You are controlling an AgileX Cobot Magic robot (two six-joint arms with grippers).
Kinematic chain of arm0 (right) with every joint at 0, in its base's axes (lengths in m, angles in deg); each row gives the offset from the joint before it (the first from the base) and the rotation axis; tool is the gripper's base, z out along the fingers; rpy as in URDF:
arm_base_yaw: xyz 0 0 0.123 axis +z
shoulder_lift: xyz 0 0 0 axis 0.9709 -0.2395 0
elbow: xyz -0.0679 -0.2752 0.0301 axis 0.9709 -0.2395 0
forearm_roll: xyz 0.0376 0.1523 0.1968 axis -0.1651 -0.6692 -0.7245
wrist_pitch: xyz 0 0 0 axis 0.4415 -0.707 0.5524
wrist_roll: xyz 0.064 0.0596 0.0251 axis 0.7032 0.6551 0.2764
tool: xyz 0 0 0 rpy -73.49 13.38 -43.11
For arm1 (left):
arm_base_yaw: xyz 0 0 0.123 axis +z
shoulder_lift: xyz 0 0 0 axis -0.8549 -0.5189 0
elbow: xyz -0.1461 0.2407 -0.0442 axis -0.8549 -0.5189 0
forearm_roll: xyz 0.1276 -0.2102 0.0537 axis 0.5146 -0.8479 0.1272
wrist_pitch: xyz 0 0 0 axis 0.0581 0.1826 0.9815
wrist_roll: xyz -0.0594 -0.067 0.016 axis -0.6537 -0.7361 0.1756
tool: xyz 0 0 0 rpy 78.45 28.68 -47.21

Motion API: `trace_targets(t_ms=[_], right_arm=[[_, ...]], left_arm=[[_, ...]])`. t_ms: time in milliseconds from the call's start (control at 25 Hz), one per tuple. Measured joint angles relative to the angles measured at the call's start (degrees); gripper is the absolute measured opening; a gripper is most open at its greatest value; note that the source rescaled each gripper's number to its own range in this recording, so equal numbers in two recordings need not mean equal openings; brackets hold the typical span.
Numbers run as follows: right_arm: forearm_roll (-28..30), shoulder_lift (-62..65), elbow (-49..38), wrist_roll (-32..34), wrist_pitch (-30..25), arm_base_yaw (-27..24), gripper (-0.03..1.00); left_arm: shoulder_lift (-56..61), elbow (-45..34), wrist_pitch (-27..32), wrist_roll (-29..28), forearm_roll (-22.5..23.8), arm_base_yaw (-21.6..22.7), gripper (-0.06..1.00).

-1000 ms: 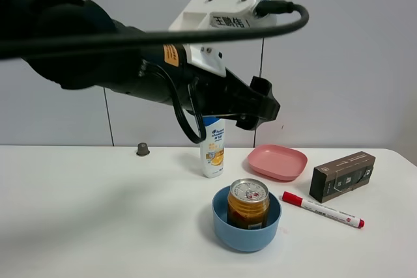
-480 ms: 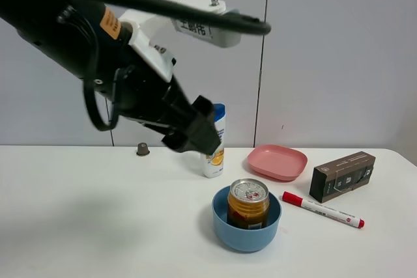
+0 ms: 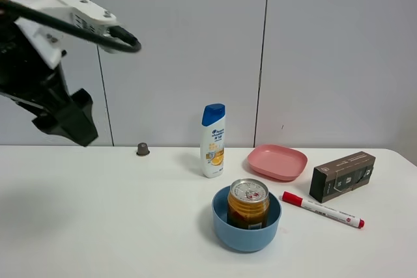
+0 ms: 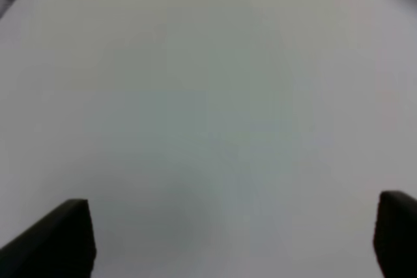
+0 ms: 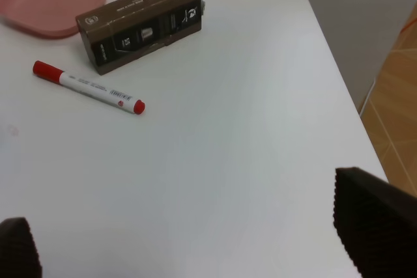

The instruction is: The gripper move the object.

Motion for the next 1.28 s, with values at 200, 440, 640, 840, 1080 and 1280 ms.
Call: trace_targets(t_ms=[200, 440, 640, 840, 1080, 1280], right_arm=[[0.0, 0.0, 0.0, 0.0, 0.0, 0.0, 1.00], [0.0, 0.0, 0.0, 0.0, 0.0, 0.0, 1.00], [0.0, 0.0, 0.0, 0.0, 0.0, 0.0, 1.00], [0.0, 0.0, 0.0, 0.0, 0.0, 0.0, 1.00], [0.0, 0.0, 0.0, 0.0, 0.0, 0.0, 1.00], [0.0, 0.0, 0.0, 0.0, 0.0, 0.0, 1.00]], left_arm=[[6.5, 0.0, 1.4, 0.0, 0.0, 8.9, 0.61], [15.3, 0.0, 8.4, 0.0, 0.0, 18.4, 0.61], [23.9, 0.0, 16.3, 0.0, -0.1, 23.3, 0.61], [33.0, 0.0, 22.4, -1.1, -3.0, 24.0, 0.61], [43.5, -1.4, 24.2, -3.0, -3.2, 24.0, 0.61], [50.9, -8.8, 24.4, -6.4, -2.9, 24.0, 0.61]])
